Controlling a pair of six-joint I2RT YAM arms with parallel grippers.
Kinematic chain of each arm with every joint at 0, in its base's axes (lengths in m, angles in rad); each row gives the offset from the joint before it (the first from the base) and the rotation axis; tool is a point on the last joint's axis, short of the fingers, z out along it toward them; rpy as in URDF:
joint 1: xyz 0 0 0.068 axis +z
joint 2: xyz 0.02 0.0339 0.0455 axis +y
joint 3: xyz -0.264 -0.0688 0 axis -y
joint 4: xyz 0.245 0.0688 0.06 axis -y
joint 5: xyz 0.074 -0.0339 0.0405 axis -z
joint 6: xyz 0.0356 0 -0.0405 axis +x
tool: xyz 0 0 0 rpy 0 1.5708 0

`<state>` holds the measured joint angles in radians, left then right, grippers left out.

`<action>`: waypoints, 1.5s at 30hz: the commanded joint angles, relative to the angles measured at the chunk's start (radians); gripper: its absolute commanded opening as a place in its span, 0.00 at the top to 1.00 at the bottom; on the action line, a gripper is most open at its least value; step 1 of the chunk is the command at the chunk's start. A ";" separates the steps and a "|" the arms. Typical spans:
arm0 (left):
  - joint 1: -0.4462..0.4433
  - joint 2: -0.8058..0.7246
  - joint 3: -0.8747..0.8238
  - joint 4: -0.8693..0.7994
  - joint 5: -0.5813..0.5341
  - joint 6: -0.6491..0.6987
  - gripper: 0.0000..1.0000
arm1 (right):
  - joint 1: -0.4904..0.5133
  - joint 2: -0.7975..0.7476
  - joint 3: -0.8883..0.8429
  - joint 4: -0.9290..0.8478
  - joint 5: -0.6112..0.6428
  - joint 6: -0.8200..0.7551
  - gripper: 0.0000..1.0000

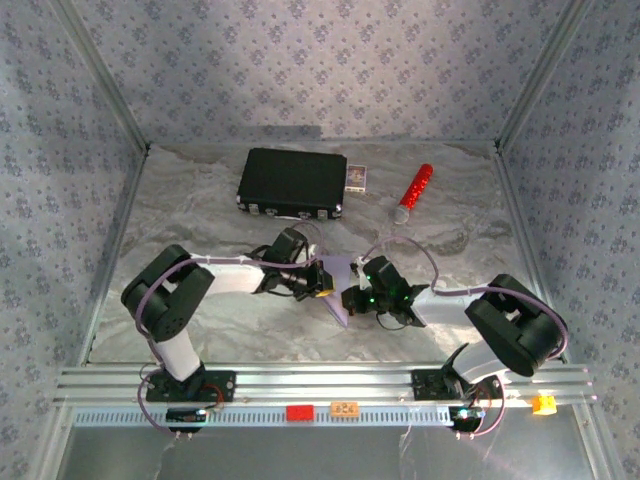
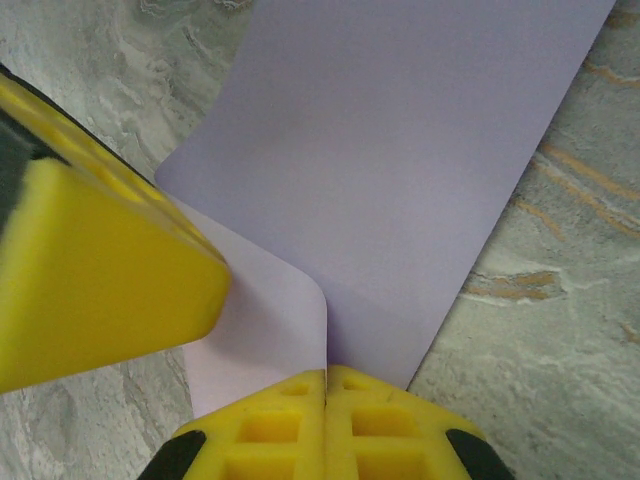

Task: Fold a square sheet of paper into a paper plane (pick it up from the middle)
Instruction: Third fold the triangle at the center of the table.

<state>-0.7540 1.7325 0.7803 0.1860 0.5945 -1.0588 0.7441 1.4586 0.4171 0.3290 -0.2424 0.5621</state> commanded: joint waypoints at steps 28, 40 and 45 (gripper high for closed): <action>-0.018 0.053 -0.025 -0.107 -0.074 0.067 1.00 | 0.005 0.015 0.024 -0.057 0.002 0.025 0.88; -0.016 0.037 -0.034 -0.134 -0.097 0.082 1.00 | -0.017 -0.172 0.074 -0.222 -0.036 0.093 0.57; -0.016 0.027 -0.032 -0.132 -0.101 0.085 1.00 | -0.001 -0.155 0.074 -0.184 -0.198 0.132 0.75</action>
<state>-0.7670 1.7683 0.7757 0.1158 0.5423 -0.9951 0.7326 1.2907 0.4717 0.1665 -0.3374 0.6544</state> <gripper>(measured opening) 0.042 0.285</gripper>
